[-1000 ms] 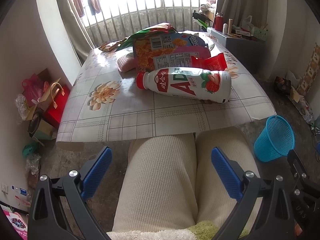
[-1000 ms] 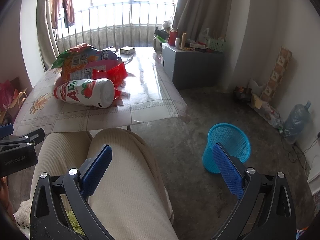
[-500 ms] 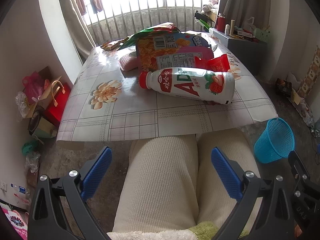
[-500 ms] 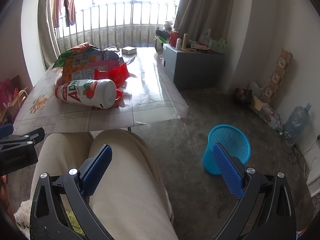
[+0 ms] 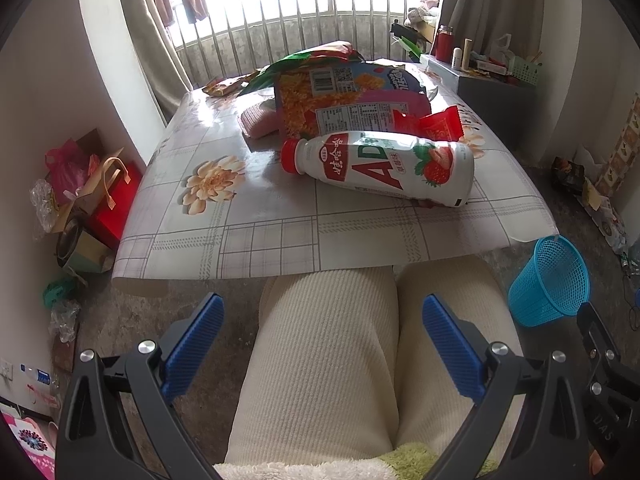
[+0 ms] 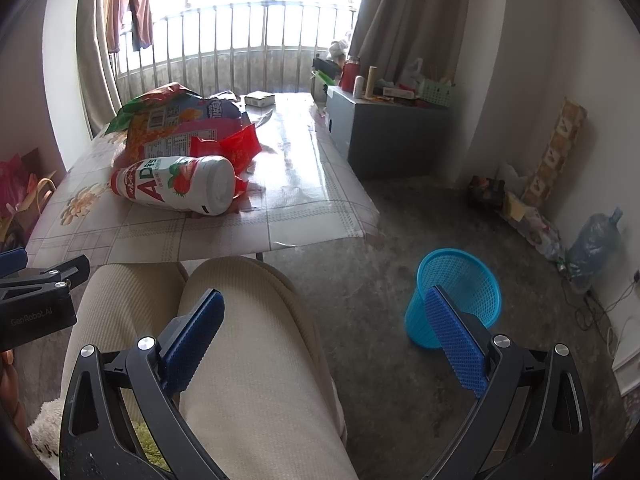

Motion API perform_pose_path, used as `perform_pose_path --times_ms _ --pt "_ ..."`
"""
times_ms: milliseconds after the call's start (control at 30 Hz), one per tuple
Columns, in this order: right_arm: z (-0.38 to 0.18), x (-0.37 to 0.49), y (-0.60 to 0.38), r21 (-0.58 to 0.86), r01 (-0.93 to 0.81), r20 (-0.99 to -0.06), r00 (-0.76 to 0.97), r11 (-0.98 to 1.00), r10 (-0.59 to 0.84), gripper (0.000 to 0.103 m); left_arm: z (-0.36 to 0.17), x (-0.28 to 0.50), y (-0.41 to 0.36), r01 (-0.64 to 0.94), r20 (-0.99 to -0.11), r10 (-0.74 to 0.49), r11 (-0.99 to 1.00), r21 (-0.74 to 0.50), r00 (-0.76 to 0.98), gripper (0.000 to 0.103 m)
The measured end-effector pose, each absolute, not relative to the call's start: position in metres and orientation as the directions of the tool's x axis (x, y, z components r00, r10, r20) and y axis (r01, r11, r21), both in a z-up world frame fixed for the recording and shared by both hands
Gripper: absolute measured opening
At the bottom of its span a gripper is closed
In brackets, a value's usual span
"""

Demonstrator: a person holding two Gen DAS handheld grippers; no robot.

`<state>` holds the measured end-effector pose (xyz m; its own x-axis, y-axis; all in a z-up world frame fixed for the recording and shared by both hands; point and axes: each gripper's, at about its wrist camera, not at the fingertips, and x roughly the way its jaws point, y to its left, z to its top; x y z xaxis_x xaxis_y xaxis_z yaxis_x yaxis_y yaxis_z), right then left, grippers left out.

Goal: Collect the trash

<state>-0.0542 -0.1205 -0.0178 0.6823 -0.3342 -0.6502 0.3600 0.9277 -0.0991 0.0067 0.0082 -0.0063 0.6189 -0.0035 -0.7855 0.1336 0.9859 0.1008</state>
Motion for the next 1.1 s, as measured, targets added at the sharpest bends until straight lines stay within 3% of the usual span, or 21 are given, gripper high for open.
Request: perform_pose_path --times_ms 1100 --pt "-0.026 -0.043 -0.127 -0.077 0.358 -0.675 0.668 0.931 -0.313 0.095 -0.015 0.033 0.016 0.111 -0.798 0.012 0.989 0.098 0.603 0.097"
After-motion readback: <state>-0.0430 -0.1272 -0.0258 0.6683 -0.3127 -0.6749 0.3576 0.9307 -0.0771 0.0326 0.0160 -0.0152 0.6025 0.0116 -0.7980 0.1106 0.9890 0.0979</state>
